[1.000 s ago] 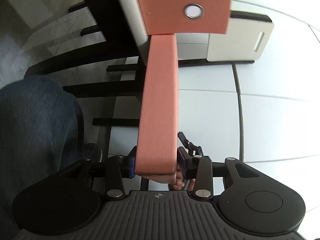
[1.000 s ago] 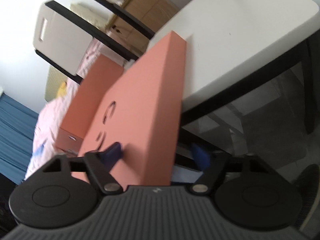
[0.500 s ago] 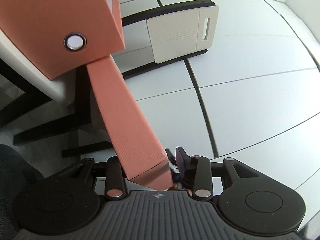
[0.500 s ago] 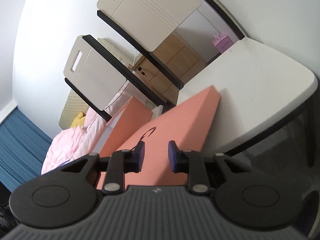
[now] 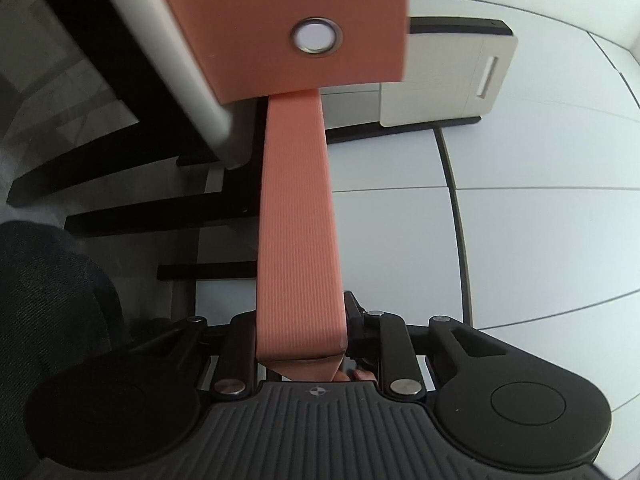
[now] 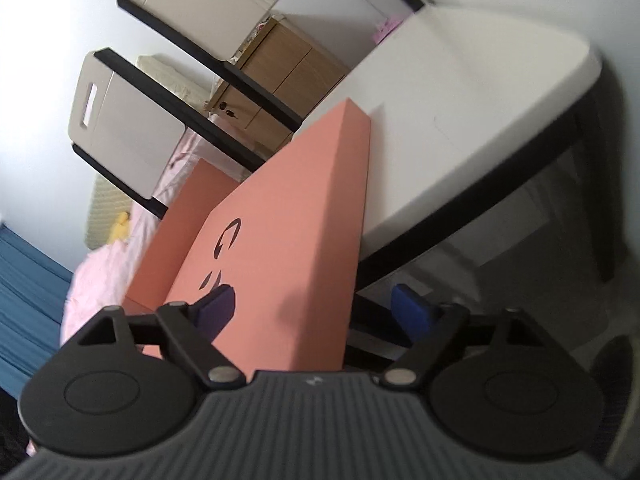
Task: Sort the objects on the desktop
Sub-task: 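Grasp the lid's opposite edge with the right tool while the left tool holds it, then carry the pink lid with both tools over the open box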
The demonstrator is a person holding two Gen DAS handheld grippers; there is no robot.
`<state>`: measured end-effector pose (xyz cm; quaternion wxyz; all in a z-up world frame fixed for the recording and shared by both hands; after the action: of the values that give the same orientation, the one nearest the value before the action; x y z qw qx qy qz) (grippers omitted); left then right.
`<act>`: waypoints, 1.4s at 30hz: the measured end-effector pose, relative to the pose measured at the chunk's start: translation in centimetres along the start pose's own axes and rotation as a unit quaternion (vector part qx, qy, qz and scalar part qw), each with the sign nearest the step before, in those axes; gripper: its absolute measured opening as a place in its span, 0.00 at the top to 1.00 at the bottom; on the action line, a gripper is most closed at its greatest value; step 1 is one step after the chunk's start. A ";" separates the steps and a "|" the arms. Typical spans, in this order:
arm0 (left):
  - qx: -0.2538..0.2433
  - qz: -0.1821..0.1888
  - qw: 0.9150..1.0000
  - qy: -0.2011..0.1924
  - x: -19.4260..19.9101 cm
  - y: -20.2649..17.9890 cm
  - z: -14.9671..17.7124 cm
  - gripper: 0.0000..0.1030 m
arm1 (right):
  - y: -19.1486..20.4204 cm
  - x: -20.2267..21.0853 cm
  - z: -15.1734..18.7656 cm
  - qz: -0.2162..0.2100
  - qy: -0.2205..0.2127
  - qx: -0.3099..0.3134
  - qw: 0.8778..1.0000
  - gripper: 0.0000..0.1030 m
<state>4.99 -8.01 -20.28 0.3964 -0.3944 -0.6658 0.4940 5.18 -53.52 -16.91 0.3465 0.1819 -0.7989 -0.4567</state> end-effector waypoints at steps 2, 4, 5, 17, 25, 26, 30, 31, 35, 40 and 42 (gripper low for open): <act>-0.012 -0.003 1.000 -0.002 0.0 -1.0 -0.3 0.75 | -0.8 -1.0 -0.1 -0.025 0.004 -0.015 1.000 0.17; -0.027 -0.004 1.000 -0.005 -0.4 -2.2 -0.9 0.75 | -0.8 -1.5 -0.2 -0.026 -0.001 -0.013 1.000 0.29; -0.035 -0.001 0.999 -0.007 -0.5 -2.9 -1.4 0.75 | -0.7 -1.7 -0.2 -0.015 -0.003 -0.008 1.000 0.41; -0.126 0.065 0.989 -0.034 -1.3 -11.5 -6.7 0.69 | 5.8 3.5 -2.4 -0.051 -0.098 -0.012 0.994 0.43; -0.194 0.083 0.977 -0.045 -2.1 -18.7 -10.5 0.69 | 11.7 6.5 -6.2 -0.068 -0.161 0.010 0.984 0.43; -0.202 0.087 0.974 -0.046 -1.5 -20.1 -10.5 0.68 | 12.5 6.6 -6.8 -0.071 -0.167 0.011 0.983 0.43; -0.224 0.075 0.971 -0.032 -2.0 -22.4 -13.0 0.65 | 15.3 6.4 -9.3 -0.076 -0.186 0.019 0.979 0.43; -0.224 0.068 0.972 -0.031 -1.6 -22.7 -13.5 0.65 | 16.0 6.0 -9.7 -0.075 -0.187 0.024 0.979 0.43; -0.239 0.045 0.970 -0.031 1.3 -23.4 -15.2 0.62 | 18.7 3.7 -10.9 -0.079 -0.180 0.038 0.980 0.43; -0.240 0.002 0.970 -0.042 7.2 -22.2 -16.4 0.59 | 22.1 -1.8 -10.3 -0.104 -0.137 0.067 0.983 0.43; -0.235 -0.014 0.971 -0.054 9.8 -21.2 -17.0 0.58 | 23.4 -4.5 -9.6 -0.115 -0.116 0.080 0.983 0.43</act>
<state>14.05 2.61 5.05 0.2633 -0.4401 -0.7887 0.3391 15.79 -44.46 4.70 0.1809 0.2455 -0.8413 -0.4463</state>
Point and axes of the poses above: each gripper's, at about its wrist camera, not at the fingertips, and x roughly against the way its jaws point, y to its left, z to its underside, the point moved 5 cm from there along -x, roughly the way its jaws point, and after that the axes turned 6 degrees about -x, right-handed, at the moved point
